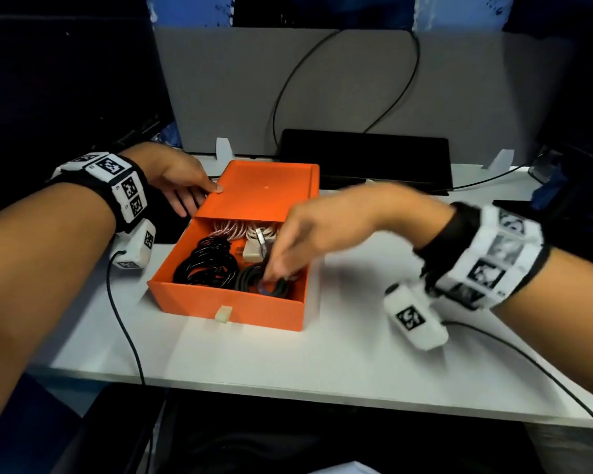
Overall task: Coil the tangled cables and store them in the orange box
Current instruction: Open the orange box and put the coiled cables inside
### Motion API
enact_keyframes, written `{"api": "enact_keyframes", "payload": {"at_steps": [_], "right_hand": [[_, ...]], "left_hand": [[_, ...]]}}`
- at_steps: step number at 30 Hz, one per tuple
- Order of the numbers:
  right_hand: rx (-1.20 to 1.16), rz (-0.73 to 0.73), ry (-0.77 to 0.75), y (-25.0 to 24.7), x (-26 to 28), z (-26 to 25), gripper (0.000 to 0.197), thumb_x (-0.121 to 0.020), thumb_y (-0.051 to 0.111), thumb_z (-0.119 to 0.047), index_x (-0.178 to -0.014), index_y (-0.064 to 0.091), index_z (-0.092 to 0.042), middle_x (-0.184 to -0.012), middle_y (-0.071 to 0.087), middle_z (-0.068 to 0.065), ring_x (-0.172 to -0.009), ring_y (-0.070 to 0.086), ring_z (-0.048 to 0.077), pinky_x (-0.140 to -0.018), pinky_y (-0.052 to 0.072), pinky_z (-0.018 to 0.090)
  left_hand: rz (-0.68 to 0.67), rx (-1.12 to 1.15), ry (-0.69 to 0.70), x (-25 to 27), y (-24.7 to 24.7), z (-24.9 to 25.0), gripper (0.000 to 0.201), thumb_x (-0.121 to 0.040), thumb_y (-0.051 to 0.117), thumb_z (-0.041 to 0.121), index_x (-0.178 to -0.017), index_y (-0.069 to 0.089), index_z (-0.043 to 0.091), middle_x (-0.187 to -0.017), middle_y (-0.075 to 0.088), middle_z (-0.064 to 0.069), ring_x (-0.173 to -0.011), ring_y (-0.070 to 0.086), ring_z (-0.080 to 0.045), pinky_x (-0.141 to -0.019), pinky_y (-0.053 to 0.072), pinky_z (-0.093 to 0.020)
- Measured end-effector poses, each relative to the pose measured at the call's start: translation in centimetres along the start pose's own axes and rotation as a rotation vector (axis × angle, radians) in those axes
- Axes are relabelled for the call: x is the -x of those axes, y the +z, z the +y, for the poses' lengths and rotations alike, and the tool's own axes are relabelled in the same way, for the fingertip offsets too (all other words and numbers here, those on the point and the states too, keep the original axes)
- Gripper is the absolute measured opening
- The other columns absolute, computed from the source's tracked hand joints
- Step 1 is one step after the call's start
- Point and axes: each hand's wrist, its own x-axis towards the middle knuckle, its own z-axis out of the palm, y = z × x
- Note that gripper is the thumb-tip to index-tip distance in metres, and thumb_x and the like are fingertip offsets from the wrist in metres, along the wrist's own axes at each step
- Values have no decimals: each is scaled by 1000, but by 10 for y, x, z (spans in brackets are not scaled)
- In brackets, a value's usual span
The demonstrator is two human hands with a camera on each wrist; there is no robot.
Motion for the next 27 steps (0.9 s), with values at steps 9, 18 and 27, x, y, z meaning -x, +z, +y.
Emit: {"api": "enact_keyframes", "payload": {"at_steps": [9, 18, 27], "right_hand": [[305, 534, 885, -54, 3, 184, 52, -92, 69, -39, -129, 62, -4, -126, 66, 17, -117, 63, 38, -88, 49, 33], [335, 601, 887, -42, 3, 194, 24, -77, 75, -24, -98, 71, -15, -101, 72, 11, -88, 66, 34, -75, 56, 34], [531, 765, 190, -5, -28, -2, 40, -98, 62, -42, -135, 56, -31, -125, 71, 1, -109, 67, 28, -85, 56, 44]], "left_hand": [[15, 22, 8, -3, 0, -2, 44, -106, 52, 38, -117, 69, -1, -100, 78, -15, -85, 77, -29, -74, 61, -41], [-13, 26, 3, -6, -1, -5, 45, -104, 53, 41, -119, 68, 1, -103, 78, -15, -86, 78, -30, -68, 63, -38], [9, 15, 2, -5, 2, -4, 46, -107, 49, 39, -119, 68, -2, -101, 78, -16, -83, 76, -30, -70, 61, -38]]}}
